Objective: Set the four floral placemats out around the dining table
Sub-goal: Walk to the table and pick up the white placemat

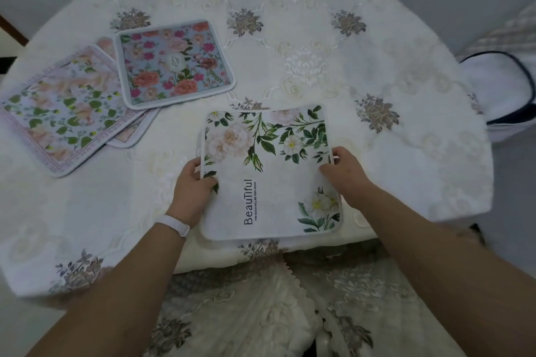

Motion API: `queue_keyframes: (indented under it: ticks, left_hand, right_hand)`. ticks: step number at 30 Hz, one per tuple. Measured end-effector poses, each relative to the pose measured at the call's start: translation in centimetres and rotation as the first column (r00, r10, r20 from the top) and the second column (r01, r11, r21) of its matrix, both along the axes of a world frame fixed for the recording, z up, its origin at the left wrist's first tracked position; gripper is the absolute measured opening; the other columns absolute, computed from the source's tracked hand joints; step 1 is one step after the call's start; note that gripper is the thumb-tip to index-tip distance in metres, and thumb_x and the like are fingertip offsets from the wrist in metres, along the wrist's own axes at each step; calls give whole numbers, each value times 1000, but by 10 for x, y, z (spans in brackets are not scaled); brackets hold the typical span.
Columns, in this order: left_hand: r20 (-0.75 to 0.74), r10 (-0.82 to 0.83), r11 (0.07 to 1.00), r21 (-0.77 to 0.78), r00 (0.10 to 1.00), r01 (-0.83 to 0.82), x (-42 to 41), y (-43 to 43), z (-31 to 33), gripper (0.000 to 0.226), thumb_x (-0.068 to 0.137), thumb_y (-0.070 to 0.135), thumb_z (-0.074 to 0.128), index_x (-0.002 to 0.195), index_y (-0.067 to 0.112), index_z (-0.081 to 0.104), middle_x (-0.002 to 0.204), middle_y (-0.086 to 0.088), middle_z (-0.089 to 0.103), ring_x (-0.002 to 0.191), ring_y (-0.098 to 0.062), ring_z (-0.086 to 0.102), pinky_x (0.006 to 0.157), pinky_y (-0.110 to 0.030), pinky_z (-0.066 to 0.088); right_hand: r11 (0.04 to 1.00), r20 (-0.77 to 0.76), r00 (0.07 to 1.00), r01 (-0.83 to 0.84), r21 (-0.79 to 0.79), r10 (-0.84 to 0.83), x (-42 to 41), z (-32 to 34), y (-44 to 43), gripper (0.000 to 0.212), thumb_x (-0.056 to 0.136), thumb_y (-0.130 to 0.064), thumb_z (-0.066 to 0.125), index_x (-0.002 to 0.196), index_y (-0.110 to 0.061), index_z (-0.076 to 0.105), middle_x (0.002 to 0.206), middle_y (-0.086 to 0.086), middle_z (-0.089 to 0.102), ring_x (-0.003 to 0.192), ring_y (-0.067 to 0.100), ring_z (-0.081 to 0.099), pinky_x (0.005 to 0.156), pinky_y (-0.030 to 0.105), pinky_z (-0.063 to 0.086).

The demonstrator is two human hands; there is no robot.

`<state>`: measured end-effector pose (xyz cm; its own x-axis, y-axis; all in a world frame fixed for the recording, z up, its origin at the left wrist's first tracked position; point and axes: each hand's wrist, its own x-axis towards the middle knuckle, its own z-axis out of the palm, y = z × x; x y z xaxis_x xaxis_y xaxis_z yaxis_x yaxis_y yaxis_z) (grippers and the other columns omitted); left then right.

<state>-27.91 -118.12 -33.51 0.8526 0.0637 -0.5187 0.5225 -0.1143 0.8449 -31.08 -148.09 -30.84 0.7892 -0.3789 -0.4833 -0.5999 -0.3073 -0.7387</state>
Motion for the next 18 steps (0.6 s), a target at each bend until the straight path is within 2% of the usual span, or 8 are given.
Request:
queue_keyframes:
  ticks: [2, 5, 9, 13, 18]
  left_hand:
    - [18, -50, 999, -19, 999, 51, -1, -11, 9, 42, 88, -4, 56, 122, 20, 52, 109, -7, 67, 92, -28, 66, 77, -45, 57]
    - [56, -127, 991, -40, 990, 130, -2, -29, 24, 41, 88, -2, 57, 122, 20, 53, 109, -8, 68, 90, -30, 67, 75, -46, 58]
    - [109, -211, 973, -70, 971, 219, -5, -61, 44, 43, 87, -2, 57, 122, 21, 54, 104, -11, 70, 83, -30, 67, 69, -43, 57]
    - [129, -306, 944, -89, 943, 319, -21, -93, 65, 41, 87, -1, 56, 120, 22, 56, 99, -11, 72, 82, -38, 68, 71, -51, 59]
    - [147, -340, 931, -84, 929, 354, -50, -128, 88, 41, 84, -2, 56, 118, 21, 57, 93, -8, 74, 79, -32, 70, 69, -46, 58]
  right_hand:
    - [999, 11, 999, 46, -18, -46, -14, 15, -7, 18, 88, -11, 56, 105, -18, 56, 95, 4, 63, 83, 21, 60, 71, 34, 51]
    - [990, 37, 990, 140, -35, -139, -40, 37, -20, 18, 89, -12, 56, 105, -20, 56, 98, 4, 64, 89, 25, 63, 79, 41, 55]
    - [966, 99, 964, 253, -43, -248, -80, 65, -41, 20, 89, -13, 55, 109, -19, 55, 100, 2, 65, 88, 23, 65, 68, 36, 56]
    - [937, 134, 936, 337, -87, -325, -119, 82, -64, 22, 87, -13, 56, 109, -18, 56, 96, 2, 67, 83, 23, 66, 67, 34, 54]
    - [916, 197, 904, 397, -59, -379, -157, 96, -96, 18, 87, -9, 55, 102, -17, 58, 90, 4, 69, 73, 21, 66, 61, 31, 52]
